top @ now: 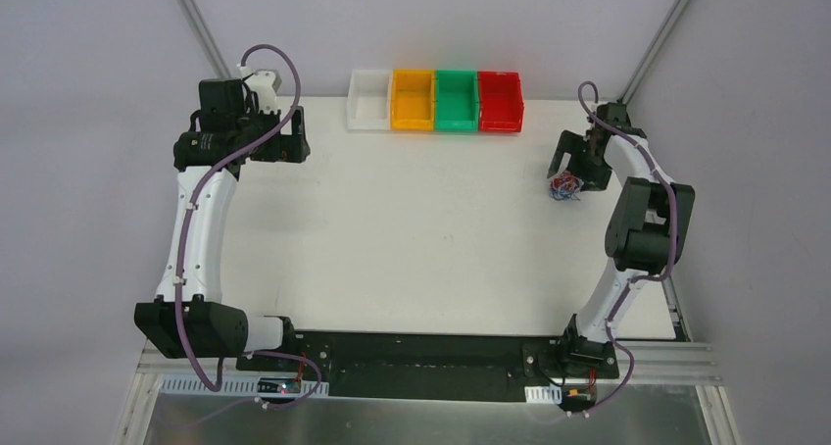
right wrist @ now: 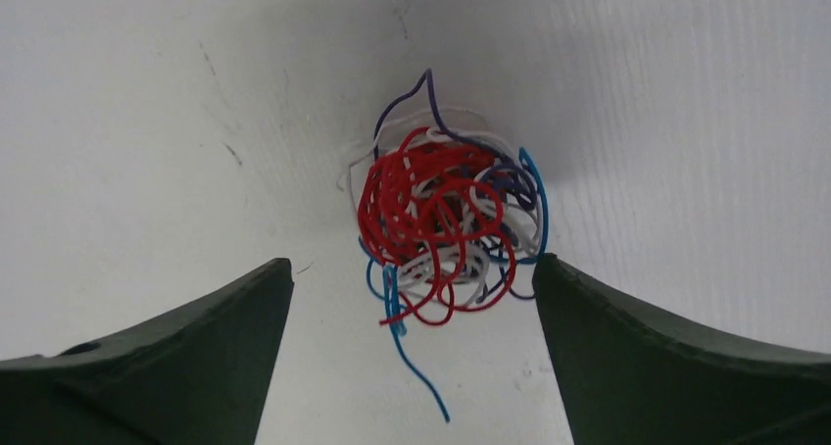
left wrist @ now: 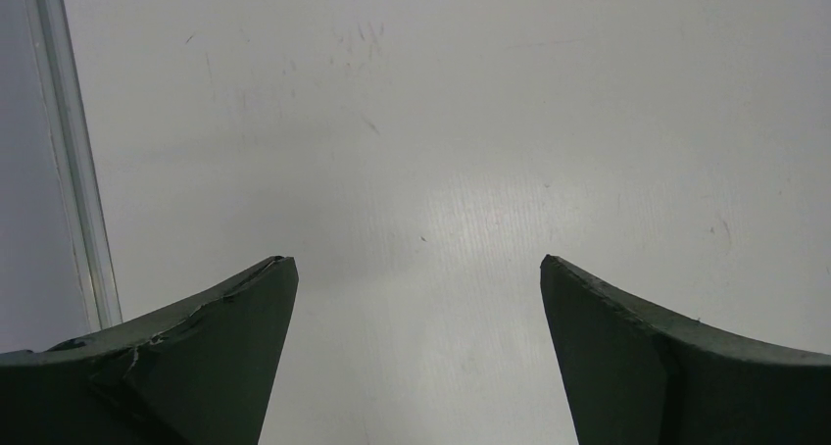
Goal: Untangle the cables
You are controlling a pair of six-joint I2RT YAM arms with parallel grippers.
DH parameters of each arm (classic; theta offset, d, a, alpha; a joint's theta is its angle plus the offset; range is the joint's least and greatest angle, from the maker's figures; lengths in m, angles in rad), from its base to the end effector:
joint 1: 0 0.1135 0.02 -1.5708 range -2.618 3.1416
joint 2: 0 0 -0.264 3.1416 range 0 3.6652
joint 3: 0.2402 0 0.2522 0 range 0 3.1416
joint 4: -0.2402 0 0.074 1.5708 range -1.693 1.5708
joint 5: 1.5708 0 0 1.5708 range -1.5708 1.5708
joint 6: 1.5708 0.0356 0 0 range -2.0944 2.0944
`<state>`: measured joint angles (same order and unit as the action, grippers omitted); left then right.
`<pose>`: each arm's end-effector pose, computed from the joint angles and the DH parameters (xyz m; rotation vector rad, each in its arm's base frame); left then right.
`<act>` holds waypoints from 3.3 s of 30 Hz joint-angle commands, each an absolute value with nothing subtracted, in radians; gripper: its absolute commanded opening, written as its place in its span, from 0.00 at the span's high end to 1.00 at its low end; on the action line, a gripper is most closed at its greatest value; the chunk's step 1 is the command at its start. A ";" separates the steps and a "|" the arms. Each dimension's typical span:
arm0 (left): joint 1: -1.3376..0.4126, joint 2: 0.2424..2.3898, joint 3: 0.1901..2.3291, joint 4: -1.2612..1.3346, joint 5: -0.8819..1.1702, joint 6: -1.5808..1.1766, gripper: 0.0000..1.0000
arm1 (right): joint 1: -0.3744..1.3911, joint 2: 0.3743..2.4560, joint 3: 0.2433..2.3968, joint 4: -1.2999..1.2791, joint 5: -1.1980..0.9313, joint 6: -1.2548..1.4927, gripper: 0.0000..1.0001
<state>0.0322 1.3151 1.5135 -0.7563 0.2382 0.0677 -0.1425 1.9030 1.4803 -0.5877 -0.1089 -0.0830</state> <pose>0.2738 0.0004 0.4185 0.1777 2.1097 -0.1940 0.4086 -0.0547 0.2246 0.0362 2.5726 0.0560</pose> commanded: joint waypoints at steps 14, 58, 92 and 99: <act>-0.013 1.172 1.140 -0.519 0.957 -0.172 0.01 | 0.064 1.602 1.299 -0.609 -0.823 -0.117 0.83; -0.181 1.138 0.842 -0.066 1.010 -0.439 1.00 | 0.279 1.503 1.342 -0.935 -0.887 -0.391 1.00; 0.409 1.492 1.050 -0.524 0.765 -0.015 1.00 | -0.120 1.715 1.381 -1.105 -0.824 -0.542 1.00; 0.256 1.458 1.038 -0.552 0.819 -0.009 0.85 | 0.135 1.735 1.377 -1.003 -0.883 -0.413 0.86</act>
